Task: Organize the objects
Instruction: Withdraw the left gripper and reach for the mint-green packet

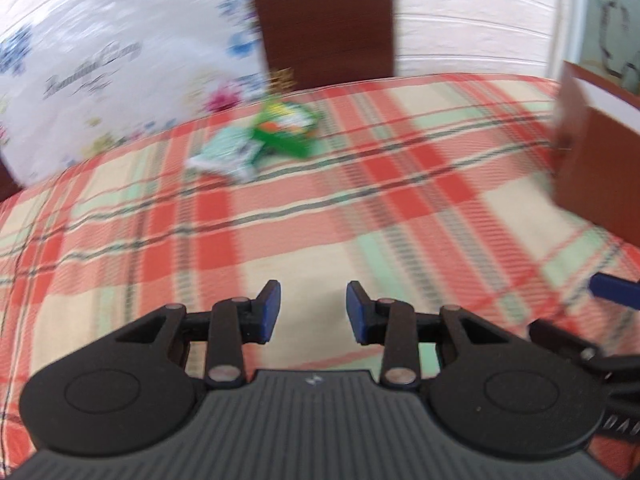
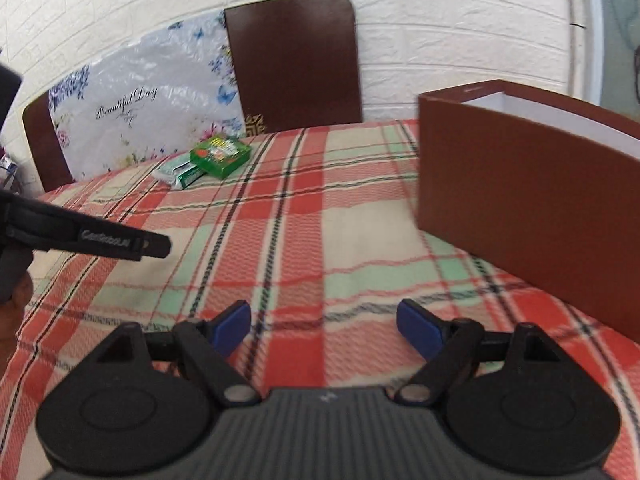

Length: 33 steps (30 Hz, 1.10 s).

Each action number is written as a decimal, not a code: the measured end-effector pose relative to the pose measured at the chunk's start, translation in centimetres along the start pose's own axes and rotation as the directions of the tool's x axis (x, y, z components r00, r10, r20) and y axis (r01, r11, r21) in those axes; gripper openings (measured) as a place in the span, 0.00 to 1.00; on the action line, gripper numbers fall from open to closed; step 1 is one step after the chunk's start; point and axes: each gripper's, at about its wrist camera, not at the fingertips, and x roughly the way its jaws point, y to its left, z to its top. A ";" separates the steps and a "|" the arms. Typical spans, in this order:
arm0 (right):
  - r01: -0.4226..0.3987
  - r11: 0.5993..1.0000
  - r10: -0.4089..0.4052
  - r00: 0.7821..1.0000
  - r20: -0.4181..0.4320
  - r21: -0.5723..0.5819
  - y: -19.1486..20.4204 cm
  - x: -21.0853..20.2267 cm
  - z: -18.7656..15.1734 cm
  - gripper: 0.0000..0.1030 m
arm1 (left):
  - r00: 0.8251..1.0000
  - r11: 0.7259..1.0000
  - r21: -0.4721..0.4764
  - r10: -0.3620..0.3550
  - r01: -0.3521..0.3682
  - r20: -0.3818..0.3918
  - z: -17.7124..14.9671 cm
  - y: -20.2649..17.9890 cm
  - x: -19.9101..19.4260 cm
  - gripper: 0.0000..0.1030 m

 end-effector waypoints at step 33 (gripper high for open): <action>-0.122 0.986 0.120 0.992 0.028 0.114 16.9 21.6 13.7 0.63 | 0.961 0.925 -0.365 0.190 -0.107 0.199 -3.3 15.9 3.8 0.60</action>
